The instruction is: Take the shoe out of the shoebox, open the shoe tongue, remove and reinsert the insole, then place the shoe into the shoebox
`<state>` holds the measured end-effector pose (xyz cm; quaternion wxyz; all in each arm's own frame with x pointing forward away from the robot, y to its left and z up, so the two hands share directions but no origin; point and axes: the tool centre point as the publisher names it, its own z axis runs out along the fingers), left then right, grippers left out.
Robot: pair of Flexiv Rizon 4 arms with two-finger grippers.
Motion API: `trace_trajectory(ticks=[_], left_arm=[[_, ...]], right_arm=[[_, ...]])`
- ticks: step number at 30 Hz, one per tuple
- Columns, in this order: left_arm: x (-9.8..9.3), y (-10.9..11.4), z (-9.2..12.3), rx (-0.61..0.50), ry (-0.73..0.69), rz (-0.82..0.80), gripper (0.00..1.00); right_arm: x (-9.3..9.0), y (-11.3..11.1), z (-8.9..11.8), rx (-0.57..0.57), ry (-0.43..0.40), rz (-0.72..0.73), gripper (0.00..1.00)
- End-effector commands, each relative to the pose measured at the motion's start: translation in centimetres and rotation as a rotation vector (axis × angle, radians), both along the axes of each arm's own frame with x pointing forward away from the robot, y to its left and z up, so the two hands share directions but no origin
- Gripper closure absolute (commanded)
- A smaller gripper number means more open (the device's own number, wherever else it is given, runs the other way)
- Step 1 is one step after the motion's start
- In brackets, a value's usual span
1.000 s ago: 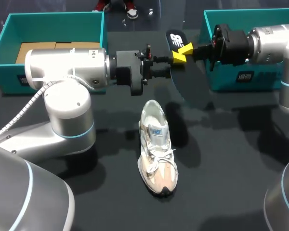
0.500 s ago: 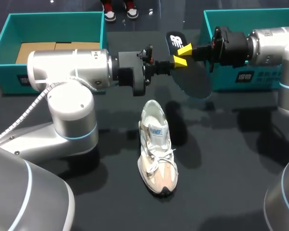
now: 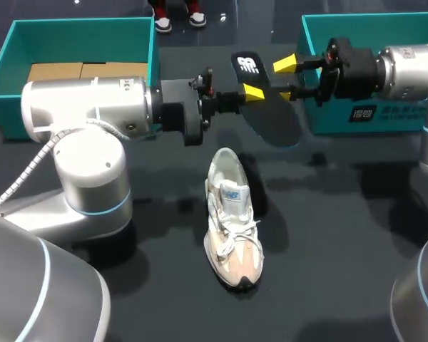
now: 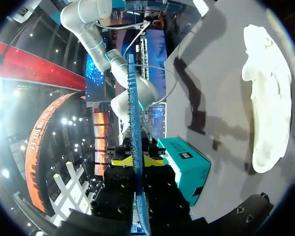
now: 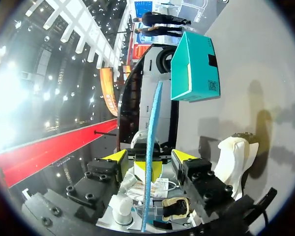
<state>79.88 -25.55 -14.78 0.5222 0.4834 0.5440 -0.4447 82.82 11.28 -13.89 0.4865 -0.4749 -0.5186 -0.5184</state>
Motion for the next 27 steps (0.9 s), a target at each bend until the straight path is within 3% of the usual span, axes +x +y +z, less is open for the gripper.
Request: trace_trajectory(ticks=[1, 11, 18, 27], left_arm=[[-1.5, 3.3, 0.6, 0.019, 0.017, 0.024, 1.0], [-1.5, 5.2, 0.7, 0.034, 0.18, 0.081, 1.0], [-0.5, 6.0, 0.7, 0.024, 0.516, 0.123, 1.0], [-0.5, 6.0, 0.7, 0.024, 0.516, 0.123, 1.0]], right_arm=[[-0.5, -1.3, -0.1, 0.012, -0.026, -0.005, 0.0], [-1.0, -2.3, -0.5, 0.023, -0.09, -0.044, 0.0], [-1.0, -2.3, -0.5, 0.023, -0.09, -0.044, 0.0], [-1.0, -2.3, -0.5, 0.023, -0.09, -0.044, 0.0]])
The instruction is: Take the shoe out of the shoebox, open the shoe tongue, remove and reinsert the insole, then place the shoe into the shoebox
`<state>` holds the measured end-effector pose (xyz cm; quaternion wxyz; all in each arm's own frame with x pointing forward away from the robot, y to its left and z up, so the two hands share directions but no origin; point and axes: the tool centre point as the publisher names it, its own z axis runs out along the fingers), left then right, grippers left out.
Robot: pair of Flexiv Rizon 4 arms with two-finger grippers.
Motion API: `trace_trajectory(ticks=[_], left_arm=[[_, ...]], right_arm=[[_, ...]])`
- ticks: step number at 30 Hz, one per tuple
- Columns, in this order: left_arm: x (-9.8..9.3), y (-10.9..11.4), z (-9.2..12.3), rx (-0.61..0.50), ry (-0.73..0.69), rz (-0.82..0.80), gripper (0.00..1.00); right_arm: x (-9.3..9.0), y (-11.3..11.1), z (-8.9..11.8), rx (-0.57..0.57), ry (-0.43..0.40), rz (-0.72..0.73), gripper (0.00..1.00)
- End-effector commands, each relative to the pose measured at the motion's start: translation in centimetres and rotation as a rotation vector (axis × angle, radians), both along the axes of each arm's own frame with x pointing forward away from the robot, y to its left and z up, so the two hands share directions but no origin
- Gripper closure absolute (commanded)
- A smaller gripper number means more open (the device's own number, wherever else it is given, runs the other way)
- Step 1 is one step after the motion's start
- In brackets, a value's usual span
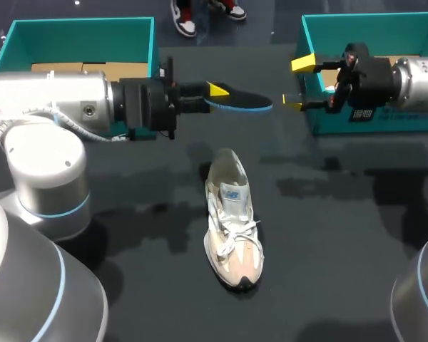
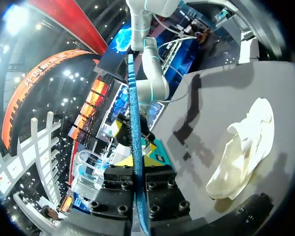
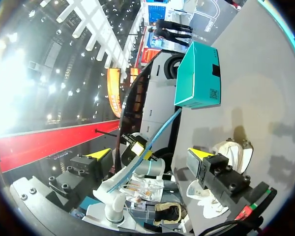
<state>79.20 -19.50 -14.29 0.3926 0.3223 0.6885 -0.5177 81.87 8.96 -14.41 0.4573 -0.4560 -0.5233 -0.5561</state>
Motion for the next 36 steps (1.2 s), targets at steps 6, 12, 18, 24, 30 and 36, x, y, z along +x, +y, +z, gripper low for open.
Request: trace_trajectory(ticks=[6, 12, 18, 24, 30, 36], left_arm=[[0.2, -0.1, 0.2, 0.016, 0.005, -0.006, 1.0], [0.1, -0.2, 0.2, 0.0, 0.053, -0.018, 1.0], [0.0, 0.2, 0.7, -0.027, 0.139, -0.019, 1.0], [-0.2, 0.3, 1.1, -0.038, 0.25, -0.012, 1.0], [-0.3, 0.7, 1.5, -0.071, 0.407, -0.015, 1.0], [0.4, 1.0, 1.7, -0.15, 0.639, -0.005, 1.0]], right_arm=[[-0.1, 0.0, 0.0, -0.001, 0.001, -0.001, 0.0], [-0.1, 0.0, 0.0, -0.001, 0.001, -0.001, 0.0], [-0.1, 0.0, 0.0, -0.001, 0.001, -0.001, 0.0], [-0.1, 0.0, 0.0, -0.001, 0.001, -0.001, 0.0], [-0.1, 0.0, 0.0, -0.001, 0.001, -0.001, 0.0], [-0.1, 0.0, 0.0, -0.001, 0.001, -0.001, 0.0]])
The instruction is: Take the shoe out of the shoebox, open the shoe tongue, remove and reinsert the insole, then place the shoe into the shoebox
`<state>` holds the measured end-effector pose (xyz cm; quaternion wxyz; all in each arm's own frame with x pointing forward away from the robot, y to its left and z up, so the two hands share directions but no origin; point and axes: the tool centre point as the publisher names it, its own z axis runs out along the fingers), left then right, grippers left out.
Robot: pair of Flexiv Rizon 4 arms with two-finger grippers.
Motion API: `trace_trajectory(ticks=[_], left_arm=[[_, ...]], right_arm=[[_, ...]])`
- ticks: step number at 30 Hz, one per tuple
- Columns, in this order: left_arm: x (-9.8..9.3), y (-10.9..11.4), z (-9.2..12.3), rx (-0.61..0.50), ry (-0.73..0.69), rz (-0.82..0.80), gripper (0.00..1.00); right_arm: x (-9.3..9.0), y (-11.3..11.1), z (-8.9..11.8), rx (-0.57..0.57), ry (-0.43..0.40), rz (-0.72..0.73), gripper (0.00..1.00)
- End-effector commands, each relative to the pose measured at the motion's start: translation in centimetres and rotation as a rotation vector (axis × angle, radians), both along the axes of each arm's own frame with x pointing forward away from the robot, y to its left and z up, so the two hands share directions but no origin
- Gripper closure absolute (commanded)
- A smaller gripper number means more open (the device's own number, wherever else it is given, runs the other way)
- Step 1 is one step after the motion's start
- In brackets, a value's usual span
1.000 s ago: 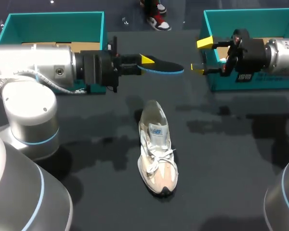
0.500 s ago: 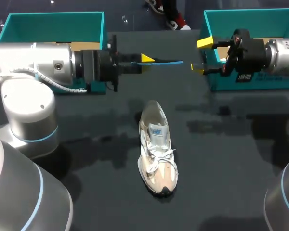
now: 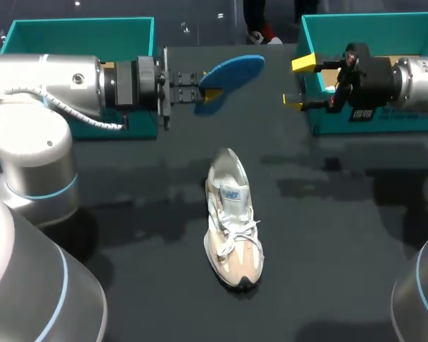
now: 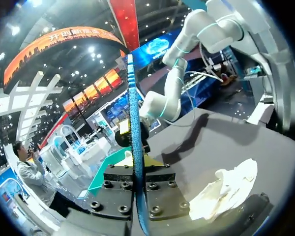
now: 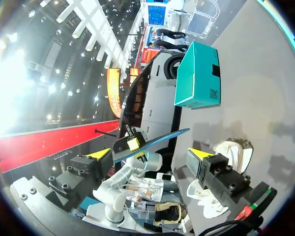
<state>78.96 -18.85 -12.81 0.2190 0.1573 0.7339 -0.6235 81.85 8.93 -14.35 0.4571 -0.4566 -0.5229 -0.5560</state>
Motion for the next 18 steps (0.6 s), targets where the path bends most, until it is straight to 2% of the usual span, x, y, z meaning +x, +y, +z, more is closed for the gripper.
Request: trace_trajectory(ticks=[1, 3, 5, 18], left_arm=[[0.87, 0.4, 0.25, -0.047, 0.168, 0.006, 1.0], [1.07, 0.35, 0.34, -0.083, 0.294, 0.008, 1.0], [1.64, 0.51, 0.74, -0.122, 0.606, -0.047, 1.0], [1.64, 0.51, 0.74, -0.122, 0.606, -0.047, 1.0]], right_arm=[[-0.03, 0.05, -0.07, -0.001, 0.0, 0.0, 0.0], [-0.03, 0.05, -0.07, -0.001, 0.0, 0.0, 0.0], [-0.03, 0.05, -0.07, -0.001, 0.0, 0.0, 0.0], [-0.03, 0.05, -0.07, -0.001, 0.0, 0.0, 0.0]])
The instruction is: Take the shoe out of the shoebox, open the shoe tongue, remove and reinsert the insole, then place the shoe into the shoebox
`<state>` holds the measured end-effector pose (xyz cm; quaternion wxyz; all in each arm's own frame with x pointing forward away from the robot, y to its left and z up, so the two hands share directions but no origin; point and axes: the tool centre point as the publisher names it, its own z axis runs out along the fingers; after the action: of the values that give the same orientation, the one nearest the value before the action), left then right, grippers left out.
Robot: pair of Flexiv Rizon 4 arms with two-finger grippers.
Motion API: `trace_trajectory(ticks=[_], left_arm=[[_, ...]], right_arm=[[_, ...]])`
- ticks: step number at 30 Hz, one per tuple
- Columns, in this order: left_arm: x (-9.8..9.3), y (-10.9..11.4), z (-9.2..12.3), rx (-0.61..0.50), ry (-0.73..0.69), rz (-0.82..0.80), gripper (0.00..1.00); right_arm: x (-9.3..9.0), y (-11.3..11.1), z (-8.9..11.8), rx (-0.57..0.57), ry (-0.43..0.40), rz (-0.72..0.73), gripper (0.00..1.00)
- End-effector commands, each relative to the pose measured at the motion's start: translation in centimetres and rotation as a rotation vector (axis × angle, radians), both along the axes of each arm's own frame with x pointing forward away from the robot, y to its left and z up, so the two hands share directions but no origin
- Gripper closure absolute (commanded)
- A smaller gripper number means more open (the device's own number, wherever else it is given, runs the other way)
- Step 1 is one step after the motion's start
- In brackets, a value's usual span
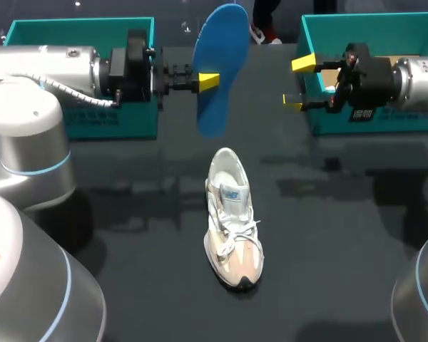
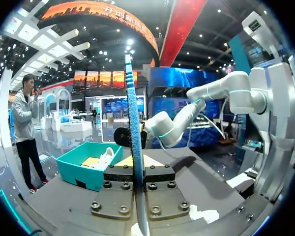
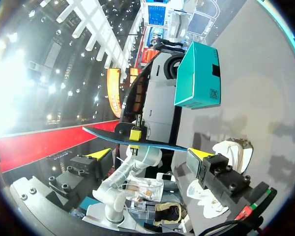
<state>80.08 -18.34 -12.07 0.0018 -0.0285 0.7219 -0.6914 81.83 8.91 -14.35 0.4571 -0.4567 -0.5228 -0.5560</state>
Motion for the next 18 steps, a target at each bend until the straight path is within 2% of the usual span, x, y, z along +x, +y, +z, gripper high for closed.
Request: trace_trajectory(ticks=[1, 2, 11, 14, 18], left_arm=[[0.5, 0.0, 0.0, 0.003, 0.03, -0.018, 1.0], [0.5, 0.0, 0.0, 0.003, 0.03, -0.018, 1.0], [-0.5, -0.1, 0.2, -0.044, 0.536, -0.059, 1.0], [-0.8, -0.1, 0.7, -0.066, 0.813, -0.077, 1.0], [-0.8, -0.1, 0.7, -0.066, 0.813, -0.077, 1.0]], right_arm=[[0.0, 0.1, -0.1, -0.001, 0.0, 0.0, 0.0], [0.0, 0.1, -0.1, -0.001, 0.0, 0.0, 0.0], [0.0, 0.1, -0.1, -0.001, 0.0, 0.0, 0.0], [0.0, 0.1, -0.1, -0.001, 0.0, 0.0, 0.0], [0.0, 0.1, -0.1, -0.001, 0.0, 0.0, 0.0]])
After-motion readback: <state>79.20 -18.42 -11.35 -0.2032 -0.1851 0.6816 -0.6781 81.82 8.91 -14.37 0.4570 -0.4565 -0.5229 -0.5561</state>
